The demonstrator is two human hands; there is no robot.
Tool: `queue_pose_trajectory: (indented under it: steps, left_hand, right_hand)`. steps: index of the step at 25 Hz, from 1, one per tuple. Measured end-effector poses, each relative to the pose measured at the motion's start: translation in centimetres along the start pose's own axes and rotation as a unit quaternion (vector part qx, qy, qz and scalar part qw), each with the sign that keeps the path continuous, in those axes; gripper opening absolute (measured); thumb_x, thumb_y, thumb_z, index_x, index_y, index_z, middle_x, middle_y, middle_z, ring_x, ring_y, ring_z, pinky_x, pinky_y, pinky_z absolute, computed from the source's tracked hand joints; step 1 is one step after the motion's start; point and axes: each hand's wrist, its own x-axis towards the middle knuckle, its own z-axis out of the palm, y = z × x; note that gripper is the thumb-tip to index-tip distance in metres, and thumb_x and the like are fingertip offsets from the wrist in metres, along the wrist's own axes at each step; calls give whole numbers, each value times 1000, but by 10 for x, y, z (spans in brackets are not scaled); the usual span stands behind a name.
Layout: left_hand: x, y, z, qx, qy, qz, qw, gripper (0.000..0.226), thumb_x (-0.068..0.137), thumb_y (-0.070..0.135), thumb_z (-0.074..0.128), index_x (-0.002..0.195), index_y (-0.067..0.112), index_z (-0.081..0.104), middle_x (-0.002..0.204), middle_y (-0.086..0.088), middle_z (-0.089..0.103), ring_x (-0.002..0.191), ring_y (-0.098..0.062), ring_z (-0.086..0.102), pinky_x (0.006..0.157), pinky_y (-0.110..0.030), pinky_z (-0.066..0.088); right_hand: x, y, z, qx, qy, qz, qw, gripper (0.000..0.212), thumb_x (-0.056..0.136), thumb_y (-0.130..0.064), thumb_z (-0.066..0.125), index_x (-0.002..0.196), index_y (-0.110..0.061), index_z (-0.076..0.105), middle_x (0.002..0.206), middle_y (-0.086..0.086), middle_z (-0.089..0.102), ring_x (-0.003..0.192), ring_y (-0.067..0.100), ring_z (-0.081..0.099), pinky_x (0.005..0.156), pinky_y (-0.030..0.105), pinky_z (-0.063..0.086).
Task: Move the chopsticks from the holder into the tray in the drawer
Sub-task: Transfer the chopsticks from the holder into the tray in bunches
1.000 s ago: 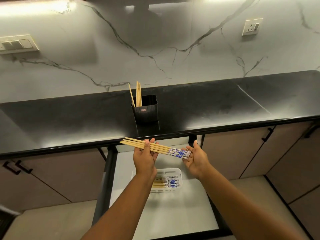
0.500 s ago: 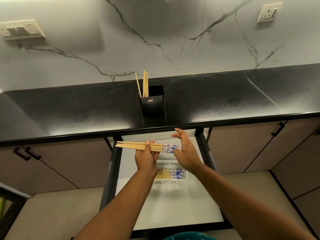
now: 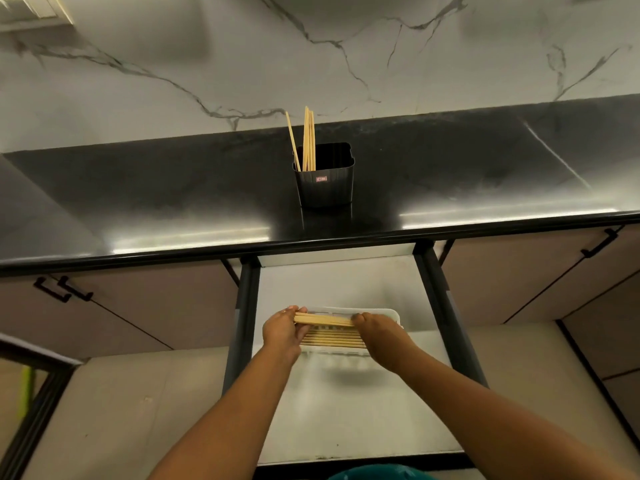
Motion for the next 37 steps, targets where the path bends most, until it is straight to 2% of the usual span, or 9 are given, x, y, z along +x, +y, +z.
queue_pose_trajectory:
  steps: [3,5,8,11,13,22,26,33,37]
  left_hand:
    - [31,10,-19,85,60,52,993,12,94,7,53,100,1,61,89,-18,67,74,-22,64,62,-28,58]
    - [41,6,-28,291,73,189,935,7,94,14,53,90,15,59,94,-15,68,78,-21,64,61,-25,54]
    - [44,-14,-34,542,-82,352,758,14,95,28,52,107,21,55,103,1,65,95,-21,64,68,-9,48]
    - [60,-45,-34,754,-186,328,538,62,97,43,39,147,10,24,155,-11,27,142,-26,27,114,-29,25]
    - [71,-57,-33,800,-211,314,465,71,97,50,31,152,11,7,161,-6,3,148,-21,3,120,-33,3]
    - [109,-50,-20,856,-232,217,409,79,95,60,21,150,4,12,160,-13,12,147,-25,8,120,-38,5]
    - [105,-55,-17,878,-224,200,372,85,92,65,13,150,4,11,160,-15,8,148,-28,5,120,-40,1]
    - [105,-56,-15,873,-228,174,395,87,90,67,14,150,4,8,160,-16,7,147,-29,3,118,-40,0]
    - [107,-60,-12,873,-217,176,399,88,90,68,12,150,5,6,160,-15,1,148,-28,-2,119,-42,-3]
  right_hand:
    - [10,20,14,-2,-52,45,998,36,92,-16,56,128,-14,48,123,8,62,107,26,63,90,36,54]
    - [21,30,22,-20,-80,56,995,37,92,-17,58,127,-14,49,123,7,62,106,25,63,88,34,53]
    - [45,32,29,-60,-122,43,990,32,89,-17,60,120,-15,54,118,5,65,102,24,65,87,35,53]
    - [64,28,41,-61,-145,59,986,31,86,-16,62,116,-16,55,114,4,66,100,24,66,84,36,54]
    - [68,27,49,-63,-150,73,984,33,84,-16,66,116,-15,56,114,5,67,100,24,66,83,35,55]
    - [70,32,58,-118,-149,104,976,25,87,-7,53,110,-13,61,107,4,69,97,26,67,78,35,54]
    - [67,37,64,-79,-146,116,979,29,88,-8,54,115,-14,63,112,3,69,102,23,66,89,35,53]
    - [56,24,76,88,-172,196,961,48,100,-25,37,145,-7,36,151,12,37,140,27,32,119,36,22]
    - [47,15,80,99,-154,220,958,52,100,-37,34,139,-5,43,142,14,45,133,29,39,115,38,29]
